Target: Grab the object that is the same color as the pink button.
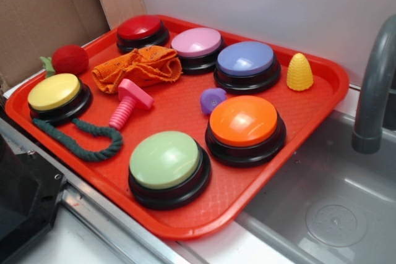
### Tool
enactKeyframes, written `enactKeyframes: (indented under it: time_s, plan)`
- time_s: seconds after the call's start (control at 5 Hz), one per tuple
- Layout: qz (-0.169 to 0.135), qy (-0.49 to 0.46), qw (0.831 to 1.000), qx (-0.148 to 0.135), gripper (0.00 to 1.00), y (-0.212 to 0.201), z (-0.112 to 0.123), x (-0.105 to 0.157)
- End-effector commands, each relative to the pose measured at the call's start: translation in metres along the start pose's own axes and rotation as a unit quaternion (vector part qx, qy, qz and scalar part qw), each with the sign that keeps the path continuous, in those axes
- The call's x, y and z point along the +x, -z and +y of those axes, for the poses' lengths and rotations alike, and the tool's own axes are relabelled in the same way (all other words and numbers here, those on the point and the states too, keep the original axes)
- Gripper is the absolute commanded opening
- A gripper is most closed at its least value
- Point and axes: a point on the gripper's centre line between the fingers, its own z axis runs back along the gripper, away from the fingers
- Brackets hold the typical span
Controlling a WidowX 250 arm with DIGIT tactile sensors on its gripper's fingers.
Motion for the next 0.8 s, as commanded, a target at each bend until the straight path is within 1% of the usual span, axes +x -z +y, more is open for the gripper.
enactKeyframes:
  time_s: [0.0,0.2,0.4,0.6]
  plan:
    - [0.0,0.0,1.0,0.0,1.0,0.0,0.0,0.0]
    - [0.003,0.014,1.0,0.017,1.0,0.02,-0.001,0.007]
    - [-0.026,-0.021,0.998,0.043,1.0,0.043,0.0,0.009]
    - [-0.052,-0.08,0.992,0.077,1.0,0.071,0.005,0.011]
